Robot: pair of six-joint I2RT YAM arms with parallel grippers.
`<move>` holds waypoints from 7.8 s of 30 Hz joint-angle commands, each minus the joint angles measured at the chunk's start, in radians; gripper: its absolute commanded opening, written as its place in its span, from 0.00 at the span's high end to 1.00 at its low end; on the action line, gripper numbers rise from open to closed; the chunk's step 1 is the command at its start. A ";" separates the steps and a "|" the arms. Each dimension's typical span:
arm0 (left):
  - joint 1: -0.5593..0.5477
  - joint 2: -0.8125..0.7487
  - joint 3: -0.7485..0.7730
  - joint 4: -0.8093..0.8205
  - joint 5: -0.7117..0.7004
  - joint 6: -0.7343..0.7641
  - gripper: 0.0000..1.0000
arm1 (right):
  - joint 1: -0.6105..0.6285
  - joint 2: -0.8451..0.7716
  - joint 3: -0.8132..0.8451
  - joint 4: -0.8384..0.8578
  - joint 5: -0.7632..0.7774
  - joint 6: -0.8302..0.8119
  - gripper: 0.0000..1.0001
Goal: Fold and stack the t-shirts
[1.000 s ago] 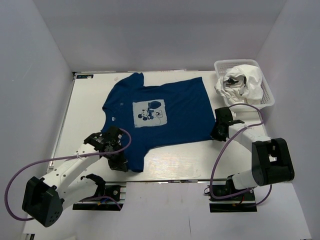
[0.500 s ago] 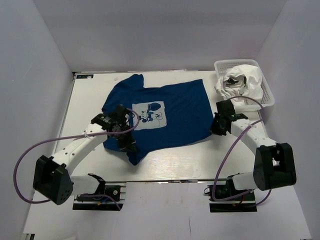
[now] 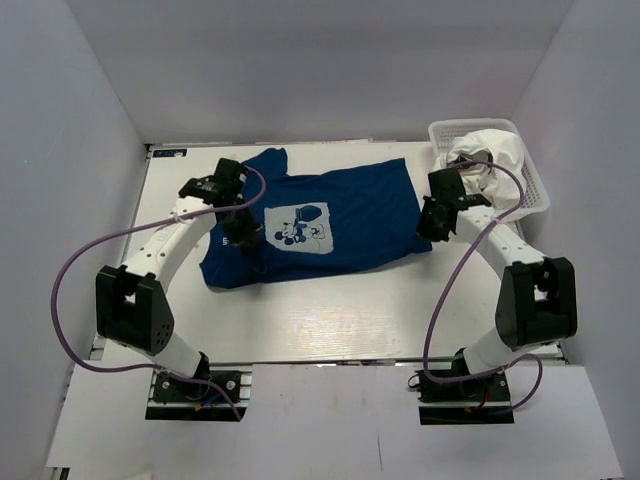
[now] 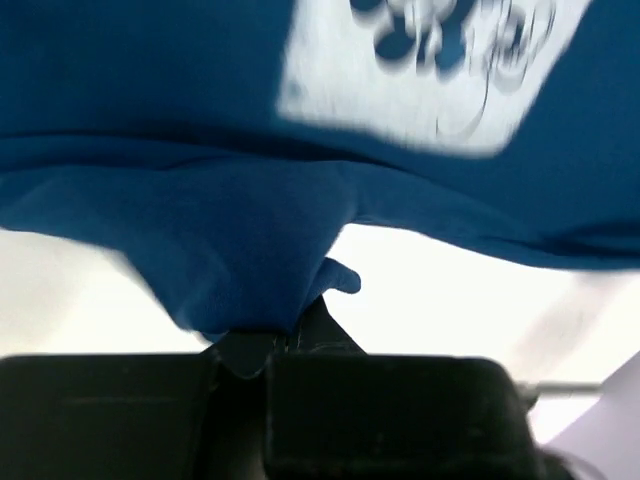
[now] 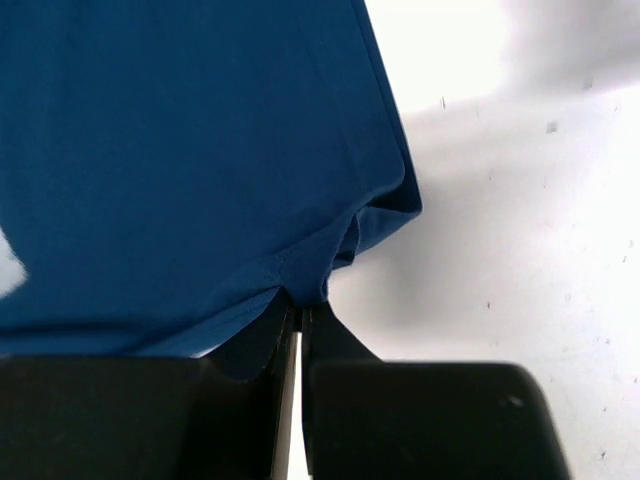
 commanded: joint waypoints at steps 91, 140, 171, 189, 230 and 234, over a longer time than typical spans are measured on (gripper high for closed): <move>0.289 -0.065 -0.432 0.639 0.370 0.198 0.00 | 0.081 0.139 -0.104 0.135 -0.240 -0.141 0.10; 0.111 0.417 0.140 0.559 0.226 0.186 0.95 | 0.085 0.073 -0.124 0.129 -0.154 -0.123 0.10; 0.172 0.034 -0.380 0.484 0.037 0.176 0.00 | 0.077 0.082 -0.049 0.177 -0.114 -0.132 0.10; 0.195 -0.204 -0.690 0.245 0.110 0.043 0.00 | 0.104 -0.109 -0.411 0.160 -0.184 -0.052 0.10; 0.172 0.914 0.958 0.157 0.487 1.140 0.28 | 0.032 0.499 0.720 -0.128 0.058 -0.285 0.10; 0.172 0.925 0.939 0.157 0.496 1.149 0.28 | 0.029 0.547 0.747 -0.130 0.066 -0.291 0.10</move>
